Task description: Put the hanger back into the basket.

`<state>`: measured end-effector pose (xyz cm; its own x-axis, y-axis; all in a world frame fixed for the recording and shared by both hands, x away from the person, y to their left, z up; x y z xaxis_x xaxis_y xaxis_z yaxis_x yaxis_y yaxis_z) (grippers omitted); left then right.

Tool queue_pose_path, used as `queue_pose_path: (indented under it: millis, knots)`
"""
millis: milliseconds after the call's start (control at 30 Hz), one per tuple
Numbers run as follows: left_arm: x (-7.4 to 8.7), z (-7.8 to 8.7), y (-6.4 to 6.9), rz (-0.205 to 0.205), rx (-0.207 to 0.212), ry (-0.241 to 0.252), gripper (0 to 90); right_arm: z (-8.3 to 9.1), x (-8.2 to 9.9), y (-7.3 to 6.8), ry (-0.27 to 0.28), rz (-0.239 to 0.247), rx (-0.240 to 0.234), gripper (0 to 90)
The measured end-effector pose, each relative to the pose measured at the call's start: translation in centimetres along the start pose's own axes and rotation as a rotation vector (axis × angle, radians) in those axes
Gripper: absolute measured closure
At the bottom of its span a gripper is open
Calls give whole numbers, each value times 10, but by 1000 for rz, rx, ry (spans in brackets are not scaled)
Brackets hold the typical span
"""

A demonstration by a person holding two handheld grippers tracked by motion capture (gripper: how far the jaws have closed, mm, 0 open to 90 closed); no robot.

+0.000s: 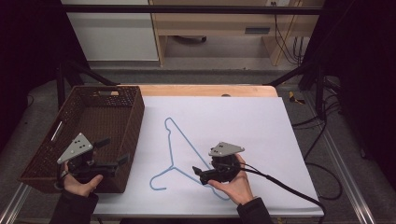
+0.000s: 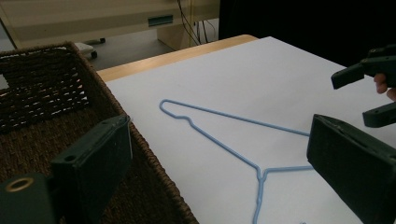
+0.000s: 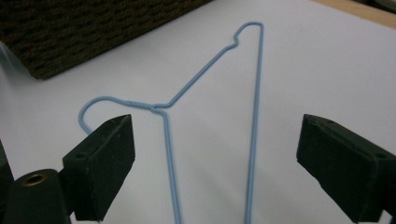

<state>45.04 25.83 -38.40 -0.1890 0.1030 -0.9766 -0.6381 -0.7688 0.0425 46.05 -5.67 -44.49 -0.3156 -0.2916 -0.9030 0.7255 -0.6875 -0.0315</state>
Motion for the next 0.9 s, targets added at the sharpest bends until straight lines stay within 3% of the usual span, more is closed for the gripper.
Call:
queue_pose_path:
  millis: [500, 667, 900]
  knots:
    - [0, -1, 1, -8, 4, -5, 64, -35, 25, -18, -133, 49, -53, 271]
    - [-1, 0, 3, -14, 7, -2, 66, -49, 31, -25, -186, 76, -61, 361]
    - [-1, -1, 3, -14, 8, -3, 67, -62, 38, -28, -232, 76, -67, 460]
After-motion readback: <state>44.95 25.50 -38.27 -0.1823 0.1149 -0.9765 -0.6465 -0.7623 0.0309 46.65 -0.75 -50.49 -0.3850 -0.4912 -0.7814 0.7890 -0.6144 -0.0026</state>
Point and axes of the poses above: each handheld gripper's, and its own axes: z roughly backward along the jaws, x roughly out of its underside, y roughly to its right, the point moved 6 cm from there along -z, roughly forward along the jaws, and after that the axes turned 9 degrees about y, right-handed, at the moved point
